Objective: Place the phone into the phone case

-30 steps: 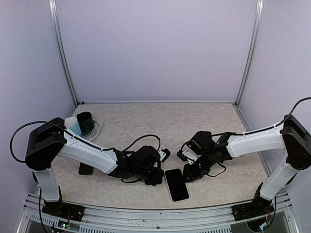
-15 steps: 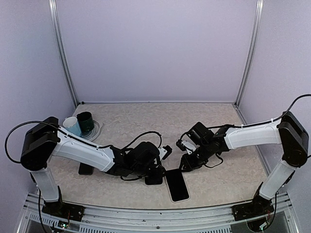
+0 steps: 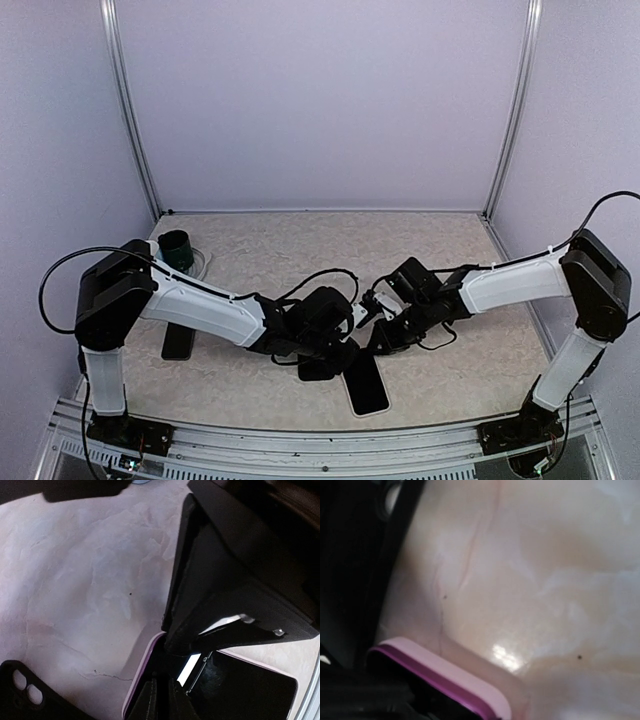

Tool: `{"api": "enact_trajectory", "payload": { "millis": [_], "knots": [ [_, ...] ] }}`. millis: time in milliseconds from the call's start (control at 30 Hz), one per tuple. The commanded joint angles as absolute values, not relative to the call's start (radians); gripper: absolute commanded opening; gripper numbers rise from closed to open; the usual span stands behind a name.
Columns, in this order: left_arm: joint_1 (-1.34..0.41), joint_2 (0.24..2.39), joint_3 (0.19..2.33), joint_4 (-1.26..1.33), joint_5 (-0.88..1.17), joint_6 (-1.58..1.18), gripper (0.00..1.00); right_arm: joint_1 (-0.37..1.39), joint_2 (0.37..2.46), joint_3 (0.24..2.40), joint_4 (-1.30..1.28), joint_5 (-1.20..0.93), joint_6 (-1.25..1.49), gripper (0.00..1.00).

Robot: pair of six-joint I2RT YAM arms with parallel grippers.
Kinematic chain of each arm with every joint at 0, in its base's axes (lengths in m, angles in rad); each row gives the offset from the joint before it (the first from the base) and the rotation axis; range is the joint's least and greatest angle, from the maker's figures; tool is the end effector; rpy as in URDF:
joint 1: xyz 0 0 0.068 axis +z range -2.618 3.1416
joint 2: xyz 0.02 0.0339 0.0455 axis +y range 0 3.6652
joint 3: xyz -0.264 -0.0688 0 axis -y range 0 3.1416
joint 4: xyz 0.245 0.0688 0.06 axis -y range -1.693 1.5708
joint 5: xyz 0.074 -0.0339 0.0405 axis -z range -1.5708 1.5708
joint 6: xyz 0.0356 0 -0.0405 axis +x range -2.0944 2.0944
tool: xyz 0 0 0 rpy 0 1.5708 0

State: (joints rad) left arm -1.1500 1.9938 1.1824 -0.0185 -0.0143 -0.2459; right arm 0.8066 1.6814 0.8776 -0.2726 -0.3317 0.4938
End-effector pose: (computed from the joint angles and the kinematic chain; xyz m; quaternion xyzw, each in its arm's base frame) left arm 0.1698 -0.3782 0.1370 0.4048 0.8396 -0.2275 0.2817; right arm 0.2085 0.2343 0.1464 -0.1889 0.9383 0.2735 0.0952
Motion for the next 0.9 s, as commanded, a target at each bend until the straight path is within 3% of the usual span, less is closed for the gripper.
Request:
{"api": "enact_trajectory", "payload": {
  "millis": [0, 667, 767, 867],
  "knots": [
    [-1.170, 2.075, 1.155, -0.221, 0.072, -0.170, 0.10, 0.814, 1.665, 0.817, -0.281, -0.353, 0.520, 0.12],
    [-1.100, 2.271, 1.194, -0.400, 0.269, -0.188, 0.09, 0.792, 1.700, 0.782, -0.285, -0.287, 0.525, 0.06],
    [-1.090, 2.197, 1.133, -0.295, 0.301, -0.214, 0.08, 0.793, 1.631, 0.781, -0.299, -0.276, 0.531, 0.11],
    [-1.065, 2.019, 1.082, -0.131, 0.322, -0.268, 0.13, 0.824, 1.569, 0.826, -0.402, -0.141, 0.550, 0.26]
  ]
}}
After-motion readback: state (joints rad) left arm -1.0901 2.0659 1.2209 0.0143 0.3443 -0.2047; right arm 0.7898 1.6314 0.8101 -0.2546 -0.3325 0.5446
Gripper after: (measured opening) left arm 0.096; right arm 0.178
